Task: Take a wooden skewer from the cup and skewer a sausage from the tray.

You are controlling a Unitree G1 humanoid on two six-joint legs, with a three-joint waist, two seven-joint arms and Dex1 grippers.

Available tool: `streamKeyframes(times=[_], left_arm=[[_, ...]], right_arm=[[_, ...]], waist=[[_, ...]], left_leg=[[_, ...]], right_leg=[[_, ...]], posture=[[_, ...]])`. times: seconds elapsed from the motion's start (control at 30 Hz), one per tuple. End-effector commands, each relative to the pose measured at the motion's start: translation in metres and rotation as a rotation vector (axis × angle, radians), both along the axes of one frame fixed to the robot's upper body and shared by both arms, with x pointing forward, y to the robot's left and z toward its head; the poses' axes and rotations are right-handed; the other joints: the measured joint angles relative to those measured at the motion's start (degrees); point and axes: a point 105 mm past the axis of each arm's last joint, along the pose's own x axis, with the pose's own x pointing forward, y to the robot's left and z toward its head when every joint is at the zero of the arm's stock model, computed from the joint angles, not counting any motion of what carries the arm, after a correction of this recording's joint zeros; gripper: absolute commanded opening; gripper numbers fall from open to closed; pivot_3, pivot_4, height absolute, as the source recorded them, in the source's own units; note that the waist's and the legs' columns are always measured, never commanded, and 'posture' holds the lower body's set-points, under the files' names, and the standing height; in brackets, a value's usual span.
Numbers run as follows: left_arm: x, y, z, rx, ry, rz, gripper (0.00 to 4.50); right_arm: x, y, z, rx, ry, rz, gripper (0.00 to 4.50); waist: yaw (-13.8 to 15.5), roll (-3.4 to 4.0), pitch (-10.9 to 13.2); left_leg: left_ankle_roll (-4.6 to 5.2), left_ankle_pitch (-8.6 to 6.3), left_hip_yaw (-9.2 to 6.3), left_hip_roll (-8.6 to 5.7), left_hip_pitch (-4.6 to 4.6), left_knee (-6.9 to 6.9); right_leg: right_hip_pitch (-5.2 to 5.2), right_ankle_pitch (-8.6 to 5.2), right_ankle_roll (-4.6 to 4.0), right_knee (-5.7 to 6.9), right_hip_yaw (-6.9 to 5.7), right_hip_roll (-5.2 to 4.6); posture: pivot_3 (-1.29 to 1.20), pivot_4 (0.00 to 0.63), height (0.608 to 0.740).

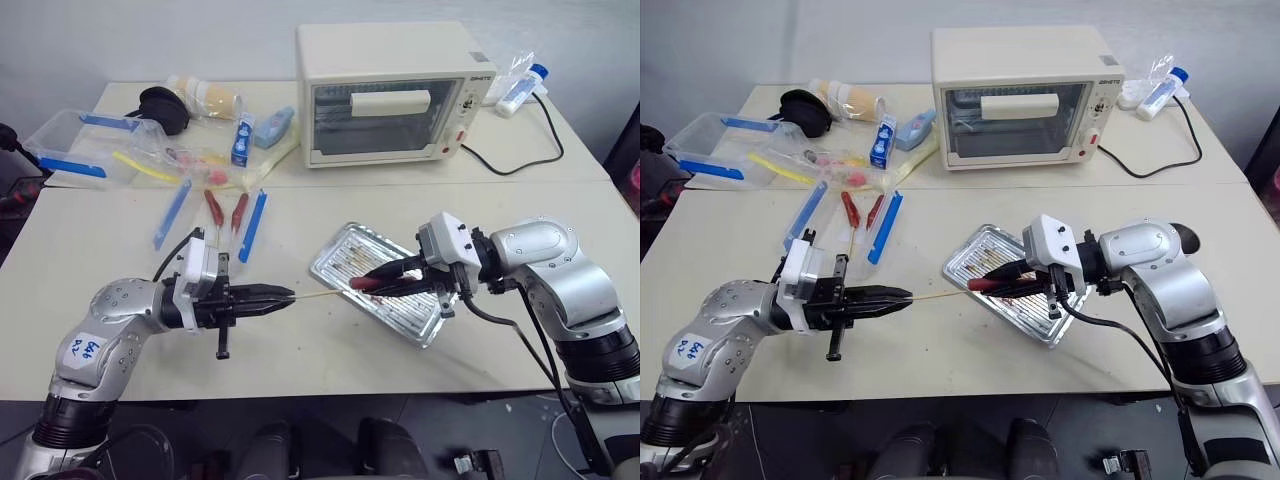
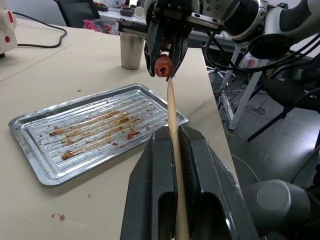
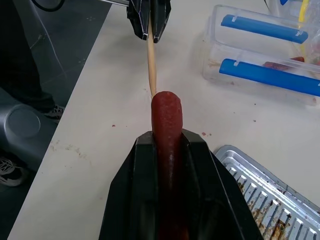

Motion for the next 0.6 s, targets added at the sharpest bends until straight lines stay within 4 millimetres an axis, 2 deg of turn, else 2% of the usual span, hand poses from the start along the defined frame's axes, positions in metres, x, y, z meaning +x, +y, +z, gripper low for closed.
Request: streamKeyframes(times=[0.03, 0.23, 0.6], left_arm=[[-0.0005, 0.0003, 0.0039, -0.008, -0.029, -0.005, 0.0], [-0.0007, 0.0, 0.0037, -0.013, -0.029, 0.0, 0.0], [-0.0001, -0.0065, 0.0016, -0.019, -0.03, -0.011, 0.0]], right_arm=[[-0.0041, 0.002, 0.0073, -0.011, -0.042, 0.02, 0.41], [-0.0016, -0.0032, 0.0033, -0.034, -0.038, 0.009, 0.41], [-0.0034, 0.0049, 0.0023, -0.03, -0.034, 0.033, 0.41]], waist=[[-0.01, 0.0, 0.0], [0.04, 0.0, 0.0], [0.0, 0.0, 0.0]], left_leg=[[0.0, 0.0, 0.0, 0.0, 0.0, 0.0], [0.01, 0.0, 0.0, -0.01, 0.0, 0.01], [0.01, 0.0, 0.0, -0.01, 0.0, 0.01]], right_leg=[[0.0, 0.0, 0.0, 0.0, 0.0, 0.0], [0.0, 0.0, 0.0, 0.01, 0.0, -0.01], [0.0, 0.0, 0.0, 0.01, 0.0, 0.0]], posture=[[0.0, 0.15, 0.74], [0.0, 0.15, 0.74], [0.0, 0.15, 0.74]])
